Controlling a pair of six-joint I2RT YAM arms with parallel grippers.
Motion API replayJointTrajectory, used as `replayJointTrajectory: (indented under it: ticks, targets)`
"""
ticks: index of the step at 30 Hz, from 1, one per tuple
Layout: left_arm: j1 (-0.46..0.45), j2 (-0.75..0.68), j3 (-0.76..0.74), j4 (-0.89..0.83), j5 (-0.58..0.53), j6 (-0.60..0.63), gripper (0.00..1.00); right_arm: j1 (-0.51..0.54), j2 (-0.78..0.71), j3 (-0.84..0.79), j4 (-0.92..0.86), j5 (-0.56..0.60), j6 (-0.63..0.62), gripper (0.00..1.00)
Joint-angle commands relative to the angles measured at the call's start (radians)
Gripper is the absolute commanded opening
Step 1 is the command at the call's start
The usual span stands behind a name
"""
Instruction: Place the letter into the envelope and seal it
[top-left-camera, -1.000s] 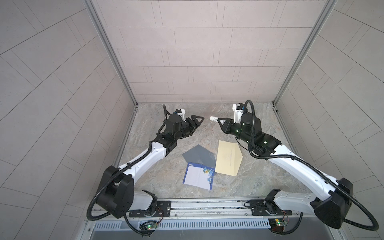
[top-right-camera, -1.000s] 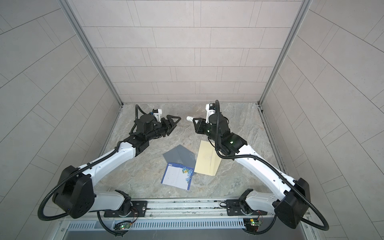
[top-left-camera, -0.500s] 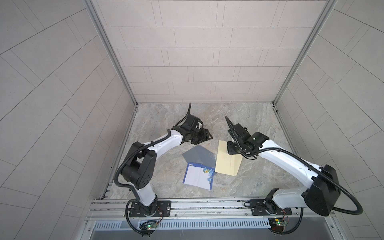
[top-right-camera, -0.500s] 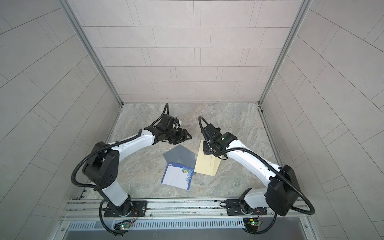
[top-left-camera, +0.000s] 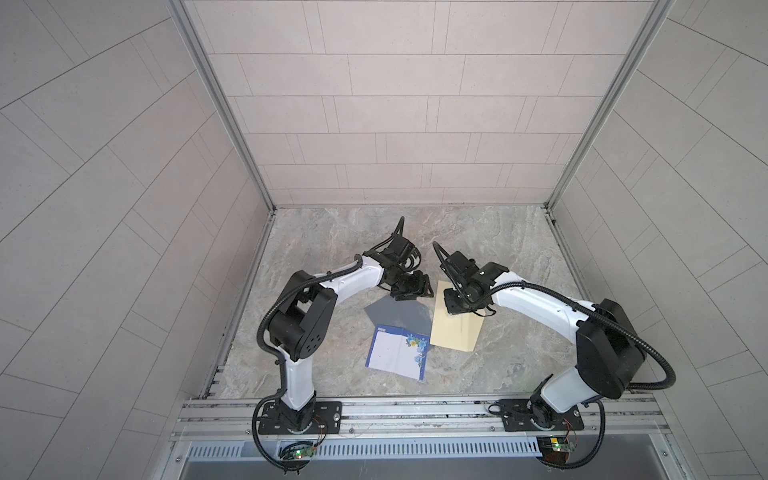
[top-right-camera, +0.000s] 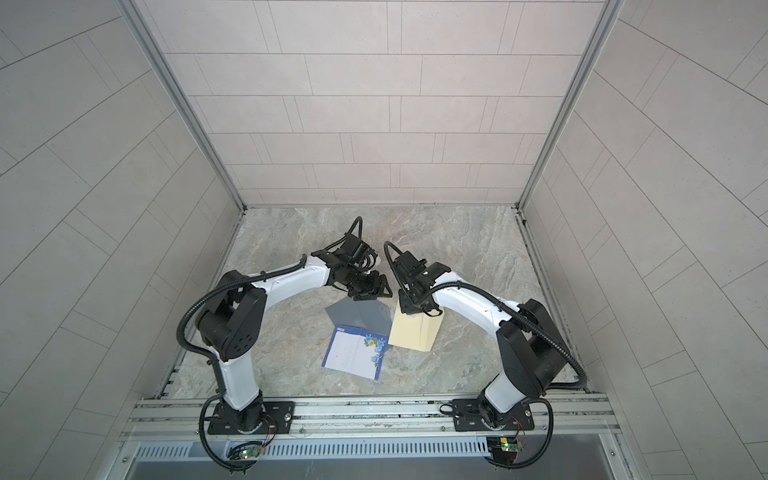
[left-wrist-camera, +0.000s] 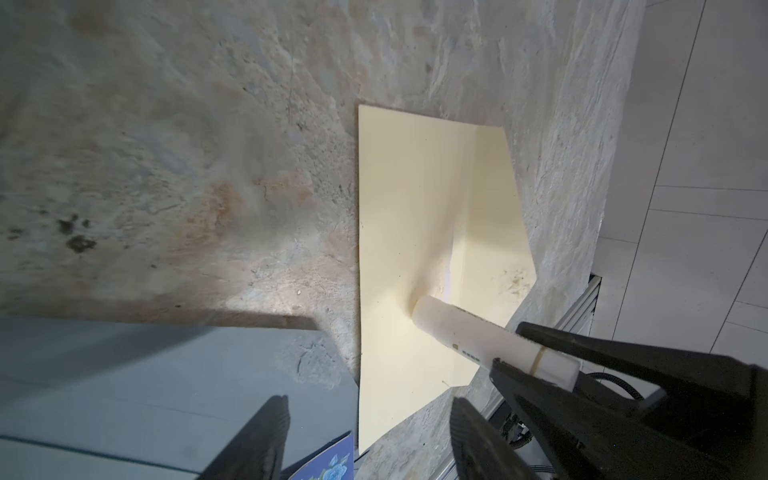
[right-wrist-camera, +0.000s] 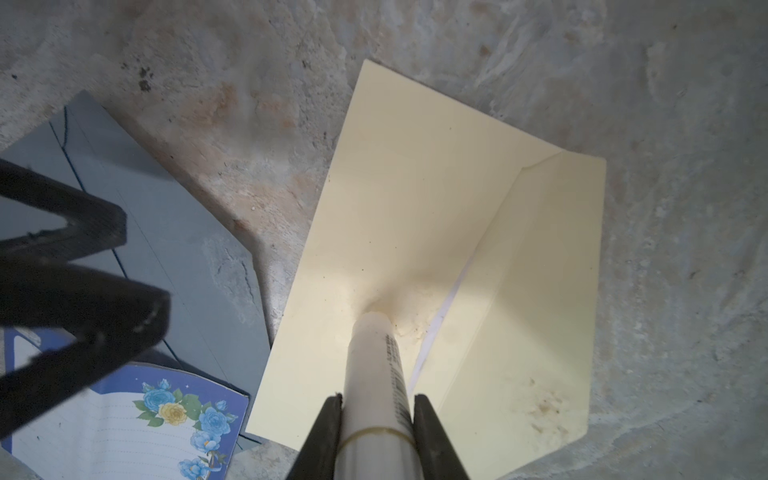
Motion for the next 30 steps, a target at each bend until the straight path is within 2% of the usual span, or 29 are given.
replayJointTrajectory:
  ticks: [1, 8, 15, 22, 30]
  targets:
    - [-0.01, 0.036, 0.039, -0.04, 0.041, 0.05, 0.69, -0.002, 0.011, -0.02, 0.038, 0.025, 0.002, 0.0]
    - [-0.018, 0.118, 0.08, -0.053, 0.077, 0.061, 0.69, -0.005, 0.016, -0.061, 0.044, 0.055, 0.029, 0.0]
    - [-0.037, 0.198, 0.136, -0.064, 0.137, 0.078, 0.69, -0.07, -0.038, -0.133, 0.115, -0.035, 0.076, 0.0]
    - [-0.044, 0.274, 0.178, -0.077, 0.167, 0.084, 0.69, -0.097, -0.079, -0.174, 0.124, -0.054, 0.084, 0.0]
    - [-0.059, 0.328, 0.228, -0.08, 0.192, 0.089, 0.6, -0.098, -0.094, -0.197, 0.134, -0.051, 0.099, 0.0]
